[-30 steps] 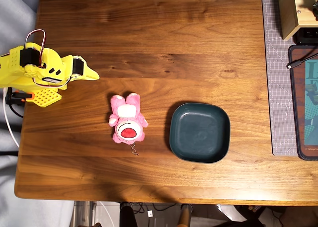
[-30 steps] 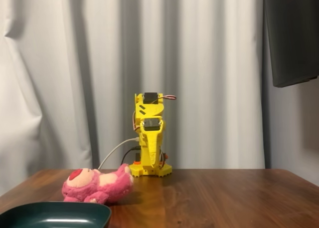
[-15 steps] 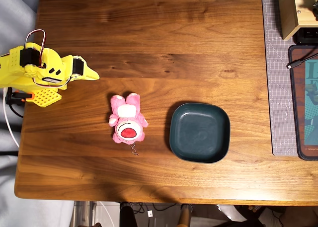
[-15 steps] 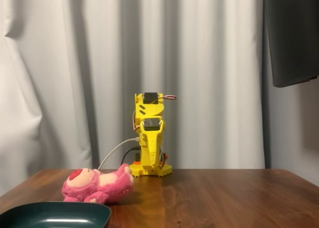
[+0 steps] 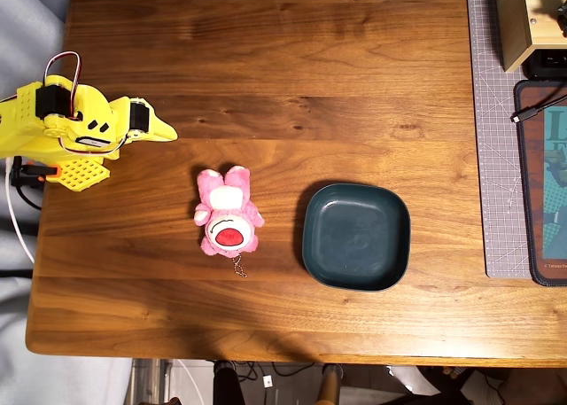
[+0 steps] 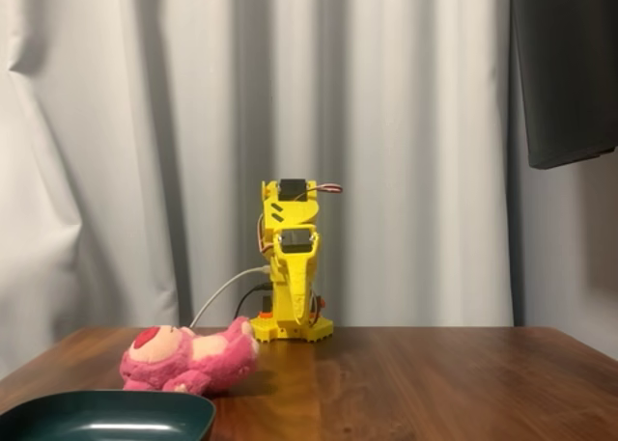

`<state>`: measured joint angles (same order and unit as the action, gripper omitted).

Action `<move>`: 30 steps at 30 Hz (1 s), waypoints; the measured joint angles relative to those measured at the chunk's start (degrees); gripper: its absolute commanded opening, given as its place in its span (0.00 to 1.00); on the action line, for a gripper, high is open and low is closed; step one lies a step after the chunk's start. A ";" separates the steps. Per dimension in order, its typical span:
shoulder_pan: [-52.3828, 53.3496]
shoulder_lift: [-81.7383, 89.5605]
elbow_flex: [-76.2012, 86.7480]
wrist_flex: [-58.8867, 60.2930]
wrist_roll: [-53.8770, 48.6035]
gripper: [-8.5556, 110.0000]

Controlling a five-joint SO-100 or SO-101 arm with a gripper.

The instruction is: Grasp a strawberry bear and put it in the bin.

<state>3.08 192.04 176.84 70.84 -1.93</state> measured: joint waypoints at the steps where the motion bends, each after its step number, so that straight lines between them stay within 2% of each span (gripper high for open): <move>1: 0.00 0.00 0.00 0.00 0.00 0.07; 6: 0.00 0.00 0.00 0.00 0.00 0.07; 8: 0.00 0.00 0.00 0.00 0.00 0.11; 10: -0.88 0.00 0.00 0.00 0.00 0.08; 15: -2.02 0.00 0.09 -2.11 -8.17 0.07; 21: -6.59 -2.29 -1.58 -7.56 -10.37 0.09; 25: -11.78 -15.82 -11.87 -11.25 -10.46 0.09; 30: -18.98 -54.40 -38.94 -5.10 -10.46 0.30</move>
<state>-15.91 137.64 137.90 65.74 -12.39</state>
